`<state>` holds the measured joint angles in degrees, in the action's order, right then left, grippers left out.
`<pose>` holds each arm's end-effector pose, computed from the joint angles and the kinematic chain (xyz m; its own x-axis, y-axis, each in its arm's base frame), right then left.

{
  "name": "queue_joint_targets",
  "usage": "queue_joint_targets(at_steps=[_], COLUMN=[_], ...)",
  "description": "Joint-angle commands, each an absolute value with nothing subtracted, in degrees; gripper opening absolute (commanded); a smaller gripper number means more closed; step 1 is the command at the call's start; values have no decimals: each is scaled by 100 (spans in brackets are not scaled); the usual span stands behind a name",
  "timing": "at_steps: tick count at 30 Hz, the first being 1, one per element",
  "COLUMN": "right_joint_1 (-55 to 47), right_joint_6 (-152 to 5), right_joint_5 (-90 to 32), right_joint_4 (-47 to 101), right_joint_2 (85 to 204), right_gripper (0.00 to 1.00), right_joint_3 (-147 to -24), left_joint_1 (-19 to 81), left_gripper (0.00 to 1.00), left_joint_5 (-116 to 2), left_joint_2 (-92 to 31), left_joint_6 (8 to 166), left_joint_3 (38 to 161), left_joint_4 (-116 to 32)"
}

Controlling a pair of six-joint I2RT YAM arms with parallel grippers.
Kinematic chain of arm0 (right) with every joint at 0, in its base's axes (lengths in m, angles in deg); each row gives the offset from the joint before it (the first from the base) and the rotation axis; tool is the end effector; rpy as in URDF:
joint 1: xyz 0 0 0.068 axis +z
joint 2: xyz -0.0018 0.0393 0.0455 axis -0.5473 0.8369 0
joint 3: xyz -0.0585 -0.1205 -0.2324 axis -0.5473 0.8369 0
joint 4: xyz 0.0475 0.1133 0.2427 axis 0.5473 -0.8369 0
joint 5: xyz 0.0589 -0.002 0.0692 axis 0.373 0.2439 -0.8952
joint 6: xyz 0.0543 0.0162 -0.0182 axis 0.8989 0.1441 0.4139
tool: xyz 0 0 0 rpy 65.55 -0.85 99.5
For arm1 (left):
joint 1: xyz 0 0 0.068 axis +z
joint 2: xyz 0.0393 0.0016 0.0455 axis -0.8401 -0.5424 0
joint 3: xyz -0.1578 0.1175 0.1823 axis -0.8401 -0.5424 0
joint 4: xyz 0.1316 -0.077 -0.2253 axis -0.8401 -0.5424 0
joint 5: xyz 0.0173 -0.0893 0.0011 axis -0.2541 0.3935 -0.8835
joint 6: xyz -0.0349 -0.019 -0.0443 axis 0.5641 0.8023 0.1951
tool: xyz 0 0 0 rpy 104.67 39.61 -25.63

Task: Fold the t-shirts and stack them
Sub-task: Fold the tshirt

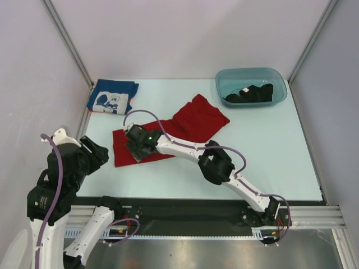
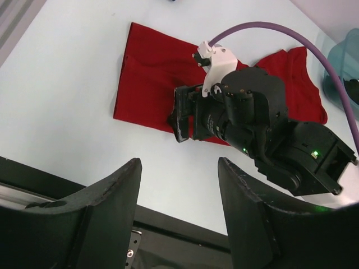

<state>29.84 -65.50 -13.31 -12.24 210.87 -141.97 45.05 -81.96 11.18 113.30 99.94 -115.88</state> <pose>0.2637 0.5038 0.1509 -0.5751 -0.5670 -0.5897 -0.7186 0.6947 0.0329 0.0636 -0.0010 0.4021 -0.3947 -0.5204 -0.7572 -0.3527 0.8468 -0.3982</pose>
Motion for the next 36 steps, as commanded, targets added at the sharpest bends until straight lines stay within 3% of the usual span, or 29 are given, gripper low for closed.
queue_joint_targets(at_steps=[1, 9, 19, 23, 28, 31, 36], right_joint_1=[3027, 2966, 2861, 2861, 2239, 1281, -20], right_joint_6=[-6315, -6367, -5806, -5428, -5190, -5277, -5260], right_joint_5=[-1538, -2126, -2688, -2585, -1918, -1785, -1302], right_joint_4=[-2090, -1616, -1808, -2133, -2187, -1888, -1686], right_joint_2=[20629, 18843, 16532, 15399, 13957, 13919, 15452], right_gripper=[71, 76, 78, 82, 96, 97, 96], right_joint_3=[-13172, -9748, -6598, -6349, -6927, -7420, -8711], left_joint_1=[4485, 4485, 4476, 4345, 3941, 3387, 2613], left_gripper=[63, 64, 65, 65, 67, 67, 66], left_joint_5=[-7989, -7611, -6583, -6240, -6168, -6467, -7046], left_joint_2=[1049, 725, -102, -401, -927, -1376, -1842], left_joint_6=[11263, 10667, 10173, 10182, 10322, 10515, 11069], left_joint_3=[9970, 9618, 8863, 8433, 8054, 8010, 8176], left_joint_4=[-11530, -10943, -9879, -9081, -8270, -8015, -7952])
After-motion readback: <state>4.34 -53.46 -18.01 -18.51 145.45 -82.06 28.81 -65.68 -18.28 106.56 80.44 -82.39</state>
